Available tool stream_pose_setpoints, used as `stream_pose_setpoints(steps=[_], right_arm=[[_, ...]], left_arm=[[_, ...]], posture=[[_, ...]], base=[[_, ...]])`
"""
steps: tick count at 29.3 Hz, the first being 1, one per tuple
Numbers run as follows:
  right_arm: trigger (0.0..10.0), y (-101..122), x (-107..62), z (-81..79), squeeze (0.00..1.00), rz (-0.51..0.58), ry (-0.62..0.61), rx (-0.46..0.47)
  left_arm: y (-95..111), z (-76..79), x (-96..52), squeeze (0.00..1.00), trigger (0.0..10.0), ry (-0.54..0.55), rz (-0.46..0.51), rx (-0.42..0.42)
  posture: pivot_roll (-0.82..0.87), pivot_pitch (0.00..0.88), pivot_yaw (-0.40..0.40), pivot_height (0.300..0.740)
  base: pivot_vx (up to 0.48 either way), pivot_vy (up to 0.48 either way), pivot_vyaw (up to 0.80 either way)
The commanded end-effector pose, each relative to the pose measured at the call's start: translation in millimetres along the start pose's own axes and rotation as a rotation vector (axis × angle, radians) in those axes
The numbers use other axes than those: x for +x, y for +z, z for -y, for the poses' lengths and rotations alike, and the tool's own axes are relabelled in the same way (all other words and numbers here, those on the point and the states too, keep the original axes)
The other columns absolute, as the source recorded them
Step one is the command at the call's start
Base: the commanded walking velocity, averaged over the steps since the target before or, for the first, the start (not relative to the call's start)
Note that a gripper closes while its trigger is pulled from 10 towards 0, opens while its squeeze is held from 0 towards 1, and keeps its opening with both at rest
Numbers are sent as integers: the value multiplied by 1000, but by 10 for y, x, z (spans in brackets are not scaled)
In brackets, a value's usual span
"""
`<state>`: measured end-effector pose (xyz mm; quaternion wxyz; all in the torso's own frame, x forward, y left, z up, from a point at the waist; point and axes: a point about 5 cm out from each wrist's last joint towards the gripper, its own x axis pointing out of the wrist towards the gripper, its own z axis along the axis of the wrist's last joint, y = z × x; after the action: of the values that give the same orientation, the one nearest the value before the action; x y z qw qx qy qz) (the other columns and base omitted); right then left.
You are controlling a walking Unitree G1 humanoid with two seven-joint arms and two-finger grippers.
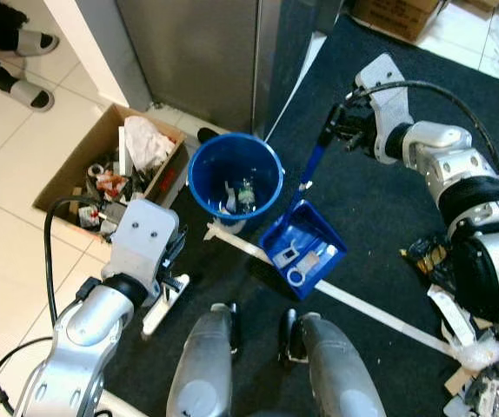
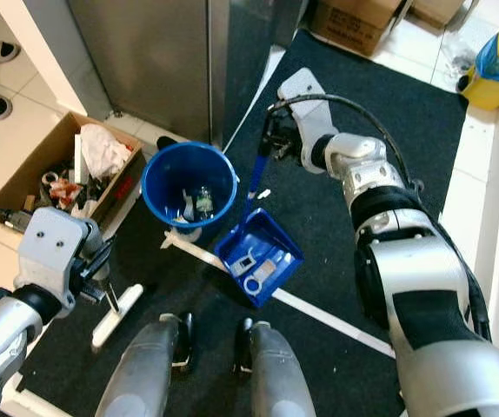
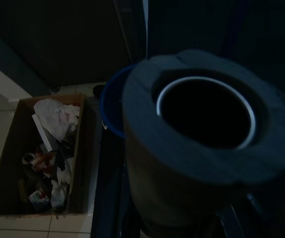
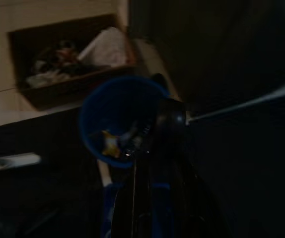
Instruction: Sweep floor
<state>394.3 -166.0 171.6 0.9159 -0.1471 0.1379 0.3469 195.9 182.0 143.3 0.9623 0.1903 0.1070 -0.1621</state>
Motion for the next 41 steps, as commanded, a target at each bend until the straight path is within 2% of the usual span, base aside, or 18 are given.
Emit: stream_pose_setpoints(steps=[1,3,6,9,12,18,22,23,29,30,31,32,35,36,41], right_arm=[[10000,17,0,-43,0,39,54,-17],[10000,15,34,-118,0,77,95,-16],[10000,-6,47,-149,0,87,105,-14],[10000,-47,46,-291,0,134,242,-40],[10000,-31,12,-346,0,163,333,-74],[10000,-45,-30,-385,0,170,407,-124],[10000,-96,-6,-410,0,142,377,-165],[10000,-107,12,-421,1000,137,360,-169],[10000,-104,56,-449,1000,146,317,-161],[10000,-101,69,-446,412,155,273,-162],[10000,-103,80,-441,412,157,242,-154],[10000,-108,91,-438,0,160,211,-135],[10000,-140,107,-454,0,168,141,-101],[10000,-178,115,-459,0,160,104,-62],[10000,-314,112,-476,0,115,29,-23]], left_arm=[[-8,25,-2,0,10000,1,1,8],[-3,25,3,0,10000,0,3,9],[-2,24,3,0,10000,1,3,10],[-5,15,-7,0,10000,4,1,12],[-6,14,-8,0,10000,3,0,13],[-1,12,2,0,10000,2,4,14],[-4,12,2,0,10000,2,4,13],[-4,13,3,0,10000,2,4,13],[0,14,10,0,10000,2,6,13],[-2,13,12,0,10000,3,6,13],[-3,13,13,0,10000,4,6,12],[-3,16,16,0,10000,4,6,10],[-5,32,24,0,10000,4,7,5],[-7,37,28,0,10000,3,8,4],[-8,44,36,0,10000,0,9,2]], posture=[[220,184,-45,740],[222,182,-45,740],[222,182,-45,740],[228,181,-44,740],[226,179,-43,740],[225,176,-42,740],[225,173,-42,740],[226,173,-41,740],[225,173,-41,740],[222,174,-43,740],[222,174,-43,740],[220,173,-45,740],[214,173,-48,740],[213,173,-48,740],[207,170,-48,740]], base=[[0,0,0],[0,0,0],[0,0,0],[0,0,0],[0,0,0],[0,0,0],[0,0,0],[0,0,0],[0,0,0],[0,0,0],[0,0,0],[0,0,0],[0,0,0],[0,0,0],[0,0,0]])
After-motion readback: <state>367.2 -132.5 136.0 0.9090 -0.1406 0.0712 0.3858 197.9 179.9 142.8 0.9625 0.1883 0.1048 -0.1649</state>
